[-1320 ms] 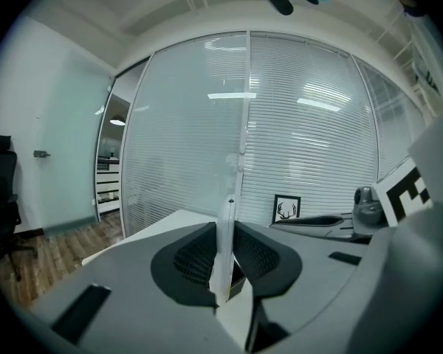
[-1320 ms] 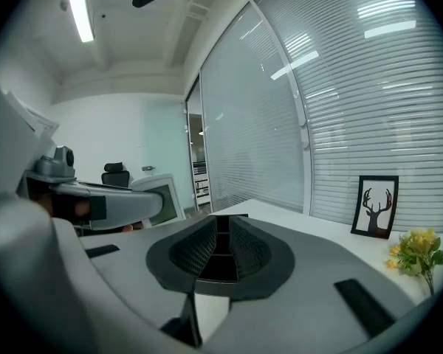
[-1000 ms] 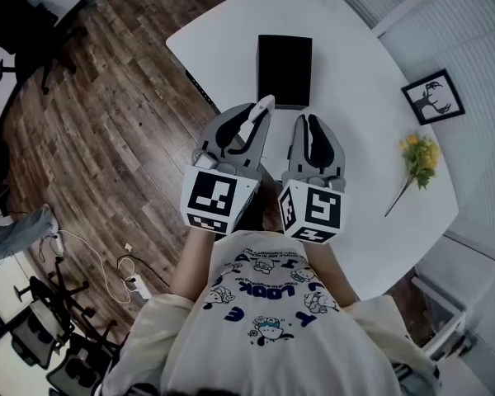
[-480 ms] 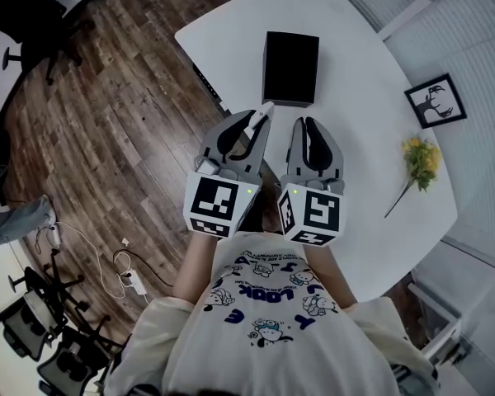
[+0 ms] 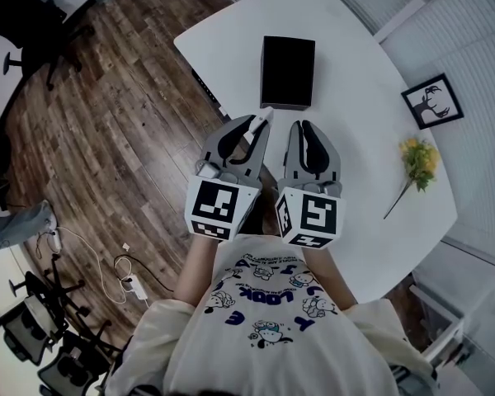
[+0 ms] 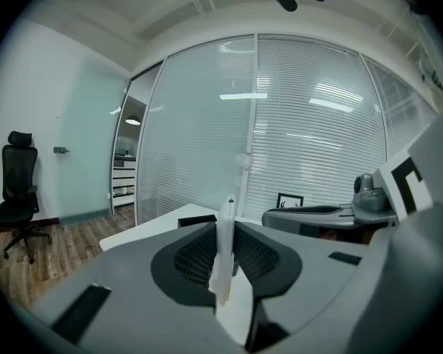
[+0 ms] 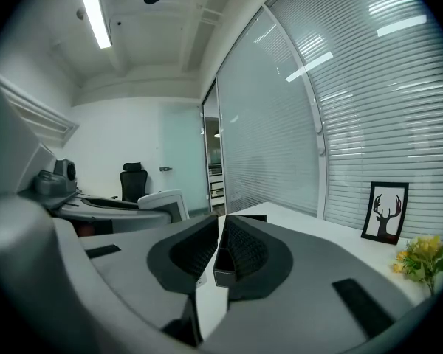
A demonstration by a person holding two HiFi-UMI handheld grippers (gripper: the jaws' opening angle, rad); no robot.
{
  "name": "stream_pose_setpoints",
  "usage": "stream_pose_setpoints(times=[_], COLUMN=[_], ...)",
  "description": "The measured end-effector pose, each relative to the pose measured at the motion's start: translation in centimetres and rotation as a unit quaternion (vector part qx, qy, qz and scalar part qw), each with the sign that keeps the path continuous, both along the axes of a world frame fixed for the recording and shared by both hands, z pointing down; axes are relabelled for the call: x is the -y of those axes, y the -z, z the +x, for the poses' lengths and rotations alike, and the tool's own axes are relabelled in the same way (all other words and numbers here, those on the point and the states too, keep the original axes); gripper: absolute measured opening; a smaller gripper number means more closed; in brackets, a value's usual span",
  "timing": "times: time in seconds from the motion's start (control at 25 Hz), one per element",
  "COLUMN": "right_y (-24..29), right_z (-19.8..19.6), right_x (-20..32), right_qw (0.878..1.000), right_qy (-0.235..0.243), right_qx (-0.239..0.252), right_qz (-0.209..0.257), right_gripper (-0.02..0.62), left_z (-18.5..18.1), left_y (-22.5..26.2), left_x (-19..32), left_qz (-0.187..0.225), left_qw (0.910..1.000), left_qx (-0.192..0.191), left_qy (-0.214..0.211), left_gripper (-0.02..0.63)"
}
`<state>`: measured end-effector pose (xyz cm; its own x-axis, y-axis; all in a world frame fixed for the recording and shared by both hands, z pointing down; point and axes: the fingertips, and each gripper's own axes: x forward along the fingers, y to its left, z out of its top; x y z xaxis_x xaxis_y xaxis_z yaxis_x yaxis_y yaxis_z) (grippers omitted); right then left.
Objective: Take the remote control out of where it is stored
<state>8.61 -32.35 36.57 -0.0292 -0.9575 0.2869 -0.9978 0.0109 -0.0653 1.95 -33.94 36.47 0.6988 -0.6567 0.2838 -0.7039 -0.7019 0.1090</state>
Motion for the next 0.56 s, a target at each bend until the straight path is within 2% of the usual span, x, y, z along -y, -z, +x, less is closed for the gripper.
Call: stream_pose_setpoints(times=[0.56], right_y=[0.07], right_z=[-0.2], right_x=[-0.25], right_qw=[1.0], right_qy=[-0.004], right_qx=[-0.003], right_qz=[0.002], right_gripper=[0.057], left_z=[-0.03], left_y=[0.1], left_x=[-0.24], left_qz=[0.003], left_qw=[1.0], left_qx=[-0.001], left_qy=[-0.006], left_gripper=[0.077])
